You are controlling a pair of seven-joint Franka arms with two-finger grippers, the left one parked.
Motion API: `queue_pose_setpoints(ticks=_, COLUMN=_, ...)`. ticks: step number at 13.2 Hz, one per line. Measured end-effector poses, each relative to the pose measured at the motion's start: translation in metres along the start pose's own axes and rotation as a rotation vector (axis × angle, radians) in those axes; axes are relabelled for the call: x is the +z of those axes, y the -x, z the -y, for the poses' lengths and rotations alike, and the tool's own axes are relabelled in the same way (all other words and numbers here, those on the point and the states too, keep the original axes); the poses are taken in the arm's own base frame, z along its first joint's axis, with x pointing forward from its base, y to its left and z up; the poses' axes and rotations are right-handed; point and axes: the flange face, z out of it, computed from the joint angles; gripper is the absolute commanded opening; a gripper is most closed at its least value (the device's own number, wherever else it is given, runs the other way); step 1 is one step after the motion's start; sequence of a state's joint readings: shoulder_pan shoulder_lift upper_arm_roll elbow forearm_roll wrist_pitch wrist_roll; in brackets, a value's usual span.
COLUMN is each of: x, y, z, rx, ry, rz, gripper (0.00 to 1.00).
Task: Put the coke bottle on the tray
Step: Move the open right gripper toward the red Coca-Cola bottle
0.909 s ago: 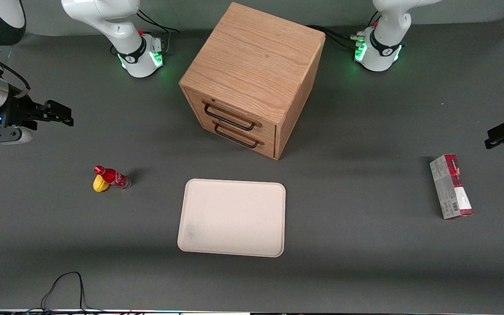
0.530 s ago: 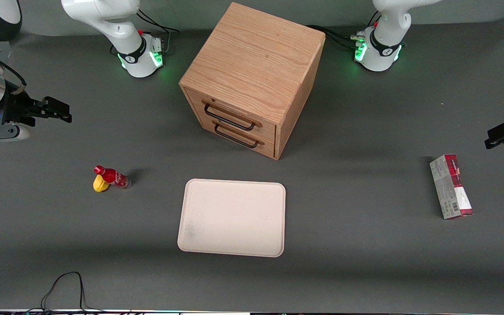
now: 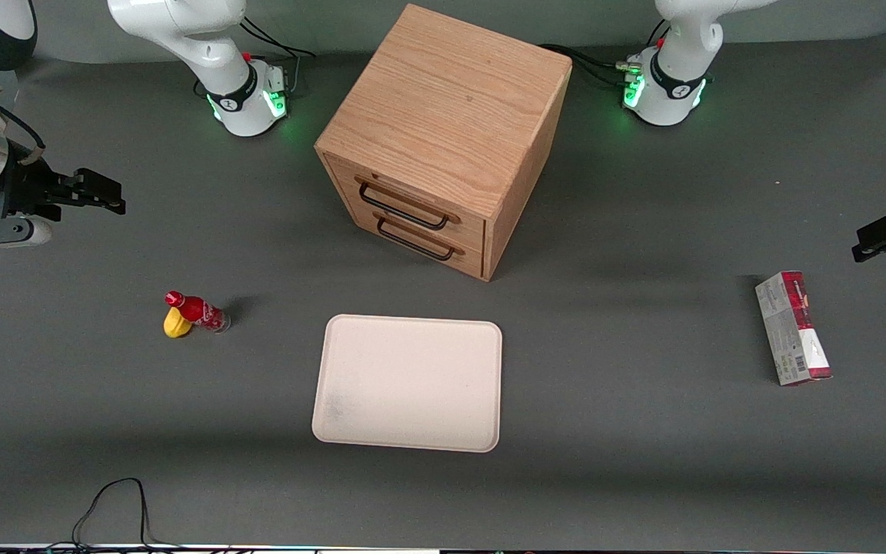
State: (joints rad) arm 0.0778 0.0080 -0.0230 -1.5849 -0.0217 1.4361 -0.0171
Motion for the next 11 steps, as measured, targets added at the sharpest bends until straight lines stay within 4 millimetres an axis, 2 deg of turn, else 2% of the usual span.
queue_pose_setpoints(ticks=5, x=-0.006, y=-0.003, z=-0.002, rx=0.003, ry=0.0, rz=-0.015, gripper=1.0)
queue_pose_setpoints(ticks=8, x=-0.02, y=-0.036, z=-0.005, rx=0.011, ry=0.003, rz=-0.021, gripper=1.0)
queue_pose_setpoints(ticks=11, x=-0.01, y=-0.079, z=-0.004, rx=0.012, ry=0.0, rz=0.018, gripper=1.0)
